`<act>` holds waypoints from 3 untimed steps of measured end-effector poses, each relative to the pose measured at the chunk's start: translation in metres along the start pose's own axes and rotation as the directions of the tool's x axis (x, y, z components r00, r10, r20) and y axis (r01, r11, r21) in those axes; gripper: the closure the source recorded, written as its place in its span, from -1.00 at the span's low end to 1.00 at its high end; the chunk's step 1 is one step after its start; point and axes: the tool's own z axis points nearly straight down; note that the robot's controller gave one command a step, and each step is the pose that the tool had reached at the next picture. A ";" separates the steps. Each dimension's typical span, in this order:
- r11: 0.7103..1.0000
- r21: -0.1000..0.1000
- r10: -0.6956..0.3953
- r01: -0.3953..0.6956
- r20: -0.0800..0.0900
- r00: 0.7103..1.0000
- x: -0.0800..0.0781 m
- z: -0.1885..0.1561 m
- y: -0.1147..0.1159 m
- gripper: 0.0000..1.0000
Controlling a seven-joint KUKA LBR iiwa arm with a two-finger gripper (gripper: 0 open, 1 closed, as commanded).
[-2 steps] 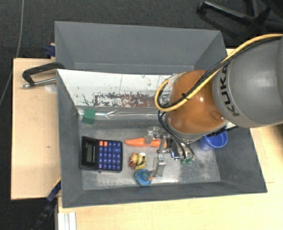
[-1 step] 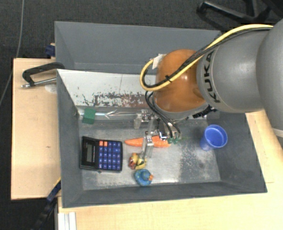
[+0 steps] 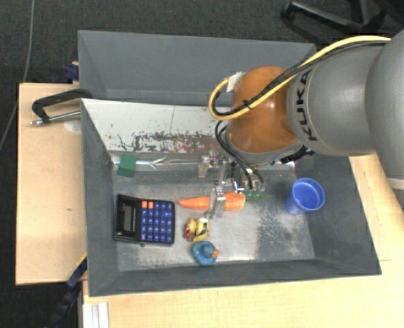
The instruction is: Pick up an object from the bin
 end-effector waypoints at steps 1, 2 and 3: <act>0.997 0.003 0.073 -0.073 -0.001 0.997 0.009 0.027 -0.009 1.00; 0.997 0.003 0.073 -0.073 -0.001 0.997 0.009 0.027 -0.009 1.00; 0.998 0.001 0.070 -0.070 0.005 0.998 0.002 -0.085 -0.012 1.00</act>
Offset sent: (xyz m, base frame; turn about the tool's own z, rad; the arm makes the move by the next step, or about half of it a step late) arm 0.0000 0.0000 0.0000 0.0000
